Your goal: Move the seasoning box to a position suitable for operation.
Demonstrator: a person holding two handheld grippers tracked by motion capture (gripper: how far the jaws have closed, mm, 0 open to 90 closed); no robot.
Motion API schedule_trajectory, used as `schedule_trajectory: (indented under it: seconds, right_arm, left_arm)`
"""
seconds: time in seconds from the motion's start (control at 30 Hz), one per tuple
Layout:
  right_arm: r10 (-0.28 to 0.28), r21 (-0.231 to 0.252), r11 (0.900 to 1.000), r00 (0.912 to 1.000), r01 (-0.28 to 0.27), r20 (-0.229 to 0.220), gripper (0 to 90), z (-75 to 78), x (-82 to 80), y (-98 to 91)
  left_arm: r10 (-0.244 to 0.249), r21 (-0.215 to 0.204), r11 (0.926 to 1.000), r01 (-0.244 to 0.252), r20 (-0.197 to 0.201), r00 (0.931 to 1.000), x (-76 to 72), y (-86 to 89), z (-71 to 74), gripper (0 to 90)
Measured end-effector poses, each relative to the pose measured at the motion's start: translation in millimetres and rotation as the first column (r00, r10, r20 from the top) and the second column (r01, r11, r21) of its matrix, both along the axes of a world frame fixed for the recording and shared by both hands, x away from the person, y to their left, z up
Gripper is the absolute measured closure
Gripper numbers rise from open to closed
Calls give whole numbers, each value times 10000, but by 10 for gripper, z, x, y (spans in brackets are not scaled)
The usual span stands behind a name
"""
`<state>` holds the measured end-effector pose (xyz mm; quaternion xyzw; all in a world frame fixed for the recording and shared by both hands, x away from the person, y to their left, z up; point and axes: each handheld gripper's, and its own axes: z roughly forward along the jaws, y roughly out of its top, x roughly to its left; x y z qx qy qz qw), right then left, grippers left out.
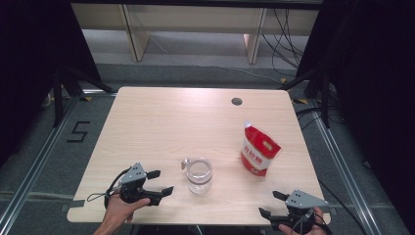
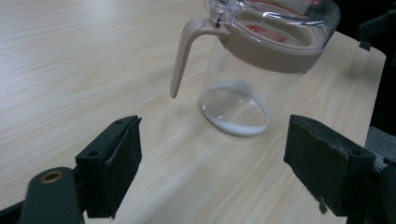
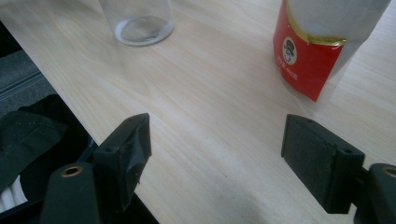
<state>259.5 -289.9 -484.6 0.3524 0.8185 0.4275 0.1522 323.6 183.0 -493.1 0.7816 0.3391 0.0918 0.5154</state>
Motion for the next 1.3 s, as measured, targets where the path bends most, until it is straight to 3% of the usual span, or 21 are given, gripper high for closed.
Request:
schedule_trajectory:
  seconds: [0.13, 0.17, 0.2, 0.23, 0.3, 0.37, 0.4, 0.43, 0.5, 0.53, 0.63, 0.7, 0.83, 0.9, 0.97, 1.0, 1.1, 1.17, 1.2, 1.23, 1.3]
  right_arm:
    - [-313, -7, 9995, 9994, 313, -116, 250, 7, -20, -11]
    - [-376, 32, 9993, 9991, 376, -183, 250, 5, -26, -5]
    - [-298, 83, 9995, 9994, 300, -197, 251, -5, -16, -3]
    - [-216, -96, 9997, 9997, 216, -67, 255, -1, 0, -21]
    - [-120, 255, 9996, 9998, 125, -182, 265, -8, 5, -19]
    - [-130, 256, 9996, 9999, 132, -94, 265, -12, 15, -24]
    - [-315, 249, 9992, 9990, 323, -313, 265, -9, -4, -11]
    - [-346, 264, 9990, 9985, 358, -423, 265, -7, -10, -9]
    - [-259, 368, 9989, 9985, 276, -473, 265, -11, -6, -5]
    - [-142, 219, 9997, 9998, 145, -133, 265, -15, 15, -16]
    - [-18, 115, 9999, 9999, 19, -132, 265, -18, 17, -12]
    - [9, 85, 10000, 9999, -7, -170, 265, -19, 20, -6]
    - [-11, 222, 9998, 9996, 17, -290, 265, -29, 19, 5]
    - [-13, 41, 10000, 9999, 14, -105, 266, -19, 19, 2]
    - [109, 159, 9998, 9995, -104, -295, 265, -25, 16, 11]
    - [115, 146, 9998, 9994, -111, -315, 265, -28, 17, 15]
    - [79, 121, 9999, 9998, -77, -174, 265, -27, 20, 13]
    - [41, 112, 9999, 9996, -38, -282, 265, -27, 10, 21]
    - [121, 41, 9999, 9998, -120, -170, 265, -31, 18, 19]
    - [126, 21, 9999, 9998, -126, -163, 265, -31, 18, 20]
    - [61, 30, 10000, 9997, -60, -256, 265, -26, 6, 28]
  left_arm:
    - [128, -131, 9998, -129, -84, 9999, 8, 1, 8, 192]
    - [384, -314, 9987, -393, -290, 9988, 2, -6, 14, 192]
    - [316, -363, 9988, -327, -305, 9990, 11, -2, 18, 192]
    - [442, -366, 9983, -452, -271, 9987, 12, -7, 30, 192]
    - [507, -238, 9984, -509, -122, 9986, 16, -14, 69, 193]
    - [466, -396, 9981, -471, -141, 9988, 26, -25, 83, 202]
    - [454, -272, 9986, -452, 92, 9989, 55, -33, 127, 210]
    - [619, -462, 9970, -617, 36, 9981, 74, -54, 145, 222]
    - [896, -397, 9953, -887, 200, 9958, 118, -53, 188, 266]
    - [928, -478, 9947, -915, 248, 9954, 146, -53, 200, 275]
    - [1235, -621, 9907, -1209, 402, 9915, 226, -61, 278, 348]
    - [1175, -829, 9901, -1133, 472, 9920, 278, -75, 323, 405]
    - [1006, -878, 9915, -958, 517, 9936, 350, -119, 364, 510]
    - [872, -866, 9928, -825, 519, 9948, 390, -168, 381, 594]
    - [790, -818, 9939, -746, 528, 9955, 403, -185, 392, 643]
    - [812, -669, 9947, -780, 460, 9956, 418, -223, 422, 655]
    - [659, -791, 9949, -632, 318, 9973, 440, -269, 440, 687]
    - [591, -663, 9962, -560, 448, 9972, 452, -318, 463, 725]
    - [754, -520, 9961, -710, 876, 9933, 457, -350, 484, 759]
    - [829, -427, 9960, -789, 1019, 9913, 464, -363, 495, 787]
    - [840, -576, 9952, -785, 1005, 9914, 512, -376, 500, 817]
